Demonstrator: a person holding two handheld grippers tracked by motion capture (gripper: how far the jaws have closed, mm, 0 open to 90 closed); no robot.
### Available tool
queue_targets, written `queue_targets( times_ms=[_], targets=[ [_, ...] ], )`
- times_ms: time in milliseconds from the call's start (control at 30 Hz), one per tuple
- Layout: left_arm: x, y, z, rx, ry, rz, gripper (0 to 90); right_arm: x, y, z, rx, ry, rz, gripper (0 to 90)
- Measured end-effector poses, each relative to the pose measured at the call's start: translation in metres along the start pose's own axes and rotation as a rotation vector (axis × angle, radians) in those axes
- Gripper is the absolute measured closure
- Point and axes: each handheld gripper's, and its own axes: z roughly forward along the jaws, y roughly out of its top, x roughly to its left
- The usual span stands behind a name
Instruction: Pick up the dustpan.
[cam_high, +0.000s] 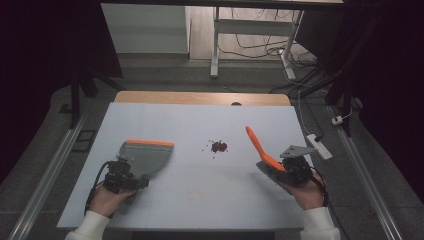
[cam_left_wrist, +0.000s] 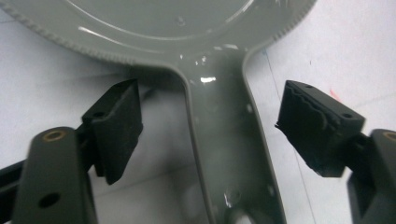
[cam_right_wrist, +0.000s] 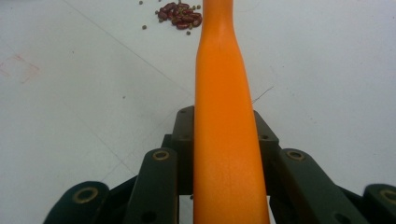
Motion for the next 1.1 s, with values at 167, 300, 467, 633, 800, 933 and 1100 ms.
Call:
queue_targets(
  times_ms=[167,300,467,633,800,933,1100],
  targets=[
    [0.004,0.002,0.002,-0.026,-0.011,-0.042,34.7,0.001,0.001,0.000,-0.002,-0.001,0.001,70.5],
    [0.005,0.003,0.001,-0.045,-0.021,-0.063,42.5,0.000,0.000,0.002,0.003,0.000,-0.002,70.5],
    [0.007,0.004,0.002,-0.051,-0.042,-0.073,49.9,0.000,0.000,0.003,0.007,0.001,-0.002,70.5],
    [0.009,0.002,0.001,-0.070,-0.042,-0.085,60.8,0.001,0.000,0.003,0.006,0.001,-0.003,70.5],
    [0.013,0.002,0.000,-0.078,-0.053,-0.079,61.4,0.000,-0.001,0.003,0.011,0.001,-0.001,70.5],
    [0.016,0.001,-0.001,-0.088,-0.066,-0.070,61.4,0.000,-0.001,0.003,0.008,0.001,-0.003,70.5],
    [0.024,-0.003,-0.006,-0.149,-0.107,-0.042,61.5,0.000,0.000,0.002,-0.003,0.010,0.009,70.5]
  ],
)
